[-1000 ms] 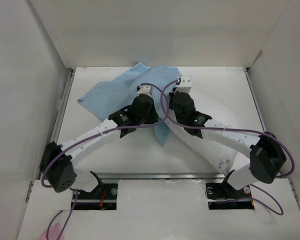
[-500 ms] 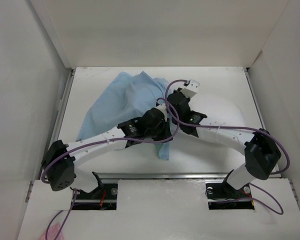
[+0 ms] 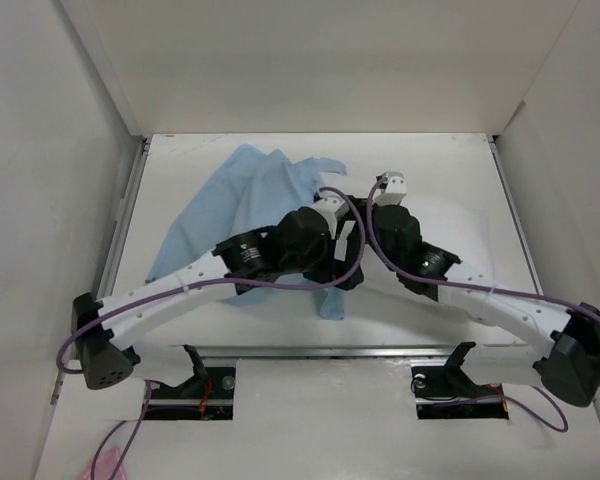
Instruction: Put the pillow into the pillowcase
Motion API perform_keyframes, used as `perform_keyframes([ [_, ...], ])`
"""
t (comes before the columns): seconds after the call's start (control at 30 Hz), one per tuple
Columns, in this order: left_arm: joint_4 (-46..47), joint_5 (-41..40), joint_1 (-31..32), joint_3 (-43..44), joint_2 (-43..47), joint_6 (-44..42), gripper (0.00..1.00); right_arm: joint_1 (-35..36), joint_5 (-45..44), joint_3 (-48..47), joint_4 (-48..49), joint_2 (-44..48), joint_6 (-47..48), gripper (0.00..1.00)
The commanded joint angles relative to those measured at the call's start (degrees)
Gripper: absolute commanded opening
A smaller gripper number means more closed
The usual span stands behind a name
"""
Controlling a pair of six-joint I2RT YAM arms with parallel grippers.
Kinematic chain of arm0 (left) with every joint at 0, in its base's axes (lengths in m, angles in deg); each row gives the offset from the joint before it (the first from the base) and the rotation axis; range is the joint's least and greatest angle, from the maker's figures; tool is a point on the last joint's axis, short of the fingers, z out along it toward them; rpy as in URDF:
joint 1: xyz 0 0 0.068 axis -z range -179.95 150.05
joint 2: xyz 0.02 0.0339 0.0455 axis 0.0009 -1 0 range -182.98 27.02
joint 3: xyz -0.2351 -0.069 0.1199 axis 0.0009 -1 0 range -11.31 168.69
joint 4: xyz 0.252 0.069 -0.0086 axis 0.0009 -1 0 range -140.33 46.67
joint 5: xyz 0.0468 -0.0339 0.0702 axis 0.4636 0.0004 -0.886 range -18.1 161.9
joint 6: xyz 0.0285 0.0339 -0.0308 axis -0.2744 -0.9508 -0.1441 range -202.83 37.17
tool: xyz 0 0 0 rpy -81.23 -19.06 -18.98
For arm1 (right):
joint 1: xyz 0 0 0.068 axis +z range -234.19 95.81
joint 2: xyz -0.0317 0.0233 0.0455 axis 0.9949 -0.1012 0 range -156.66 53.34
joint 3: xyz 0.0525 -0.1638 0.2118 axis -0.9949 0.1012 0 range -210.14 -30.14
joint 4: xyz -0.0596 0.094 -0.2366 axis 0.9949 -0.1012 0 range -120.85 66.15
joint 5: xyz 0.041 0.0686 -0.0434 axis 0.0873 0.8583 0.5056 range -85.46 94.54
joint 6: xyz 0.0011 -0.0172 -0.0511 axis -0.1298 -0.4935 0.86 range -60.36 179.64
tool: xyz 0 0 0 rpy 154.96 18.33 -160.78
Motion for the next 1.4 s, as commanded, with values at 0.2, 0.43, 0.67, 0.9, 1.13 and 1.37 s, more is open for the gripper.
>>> perform_keyframes([
  [0.2,-8.09,-20.55,-2.63,13.02,7.3,-2.2,1.0,-0.14,-8.65,-6.08,-17.0,8.67,3.17,1.0],
  [0.43,-8.88,-25.14,-13.33,20.03,-6.45,-6.42,1.0,-10.49,-0.7,-9.53,-21.59,5.51,2.11,1.0],
  [0.67,-14.84,-22.77,-25.37,44.41,-32.45,-11.35,1.0,-16.23,9.62,-10.06,-12.28,2.87,17.75,1.0],
  [0.9,-18.82,-16.7,-30.84,60.92,-49.02,-15.38,1.0,-16.75,14.08,-10.06,-3.84,-1.26,27.85,1.0],
  [1.13,-12.49,-5.9,-31.37,60.92,-52.9,-21.1,0.97,-16.75,16.04,-11.81,-2.25,-7.58,34.63,1.0],
  [1.37,-10.46,-2.72,-28.13,59.87,-56.23,-27.96,0.17,-16.75,22.09,-12.96,-5.15,-14.79,36.39,0.96],
])
